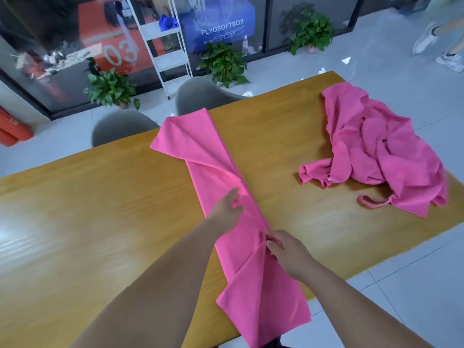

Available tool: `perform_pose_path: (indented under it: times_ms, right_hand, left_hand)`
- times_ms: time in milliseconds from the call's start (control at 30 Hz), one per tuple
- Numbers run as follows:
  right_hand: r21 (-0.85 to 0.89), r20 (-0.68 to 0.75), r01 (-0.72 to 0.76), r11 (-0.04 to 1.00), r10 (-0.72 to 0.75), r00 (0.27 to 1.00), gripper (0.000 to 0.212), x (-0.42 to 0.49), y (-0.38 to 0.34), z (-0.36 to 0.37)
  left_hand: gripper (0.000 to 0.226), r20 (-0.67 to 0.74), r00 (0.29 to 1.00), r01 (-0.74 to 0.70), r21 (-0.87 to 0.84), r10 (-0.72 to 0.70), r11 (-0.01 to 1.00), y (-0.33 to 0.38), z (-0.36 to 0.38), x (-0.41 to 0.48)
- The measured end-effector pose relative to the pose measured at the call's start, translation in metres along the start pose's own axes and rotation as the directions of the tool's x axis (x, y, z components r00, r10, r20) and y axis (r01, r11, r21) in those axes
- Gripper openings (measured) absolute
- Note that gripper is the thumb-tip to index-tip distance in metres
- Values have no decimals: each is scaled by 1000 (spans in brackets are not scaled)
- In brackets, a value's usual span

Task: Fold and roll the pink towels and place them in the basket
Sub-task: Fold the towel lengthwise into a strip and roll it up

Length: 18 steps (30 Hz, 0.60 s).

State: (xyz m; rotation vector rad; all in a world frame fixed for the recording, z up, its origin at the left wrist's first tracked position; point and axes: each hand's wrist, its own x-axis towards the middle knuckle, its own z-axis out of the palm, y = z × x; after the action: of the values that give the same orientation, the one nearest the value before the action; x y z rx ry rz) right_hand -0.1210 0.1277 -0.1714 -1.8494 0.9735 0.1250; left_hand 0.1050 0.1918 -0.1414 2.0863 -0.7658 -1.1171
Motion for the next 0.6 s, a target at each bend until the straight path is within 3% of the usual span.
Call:
perform_pose_path:
  times_ms: [167,300,600]
  right_hand:
    - [-82,-37,39,996,-43,998,40,-5,-3,0]
    - [-190,-82,58,980,-75,994,47,-24,0,12]
    - [-509,-143,32,860,-122,982,58,-77,1,57]
  left_hand:
    - [66,-11,993,-117,190,121,975,-40,22,-48]
    - [66,34,964,-249,455,263,855,-70,21,-77]
    - [64,79,936,-340,461,343,820,-113,18,-131]
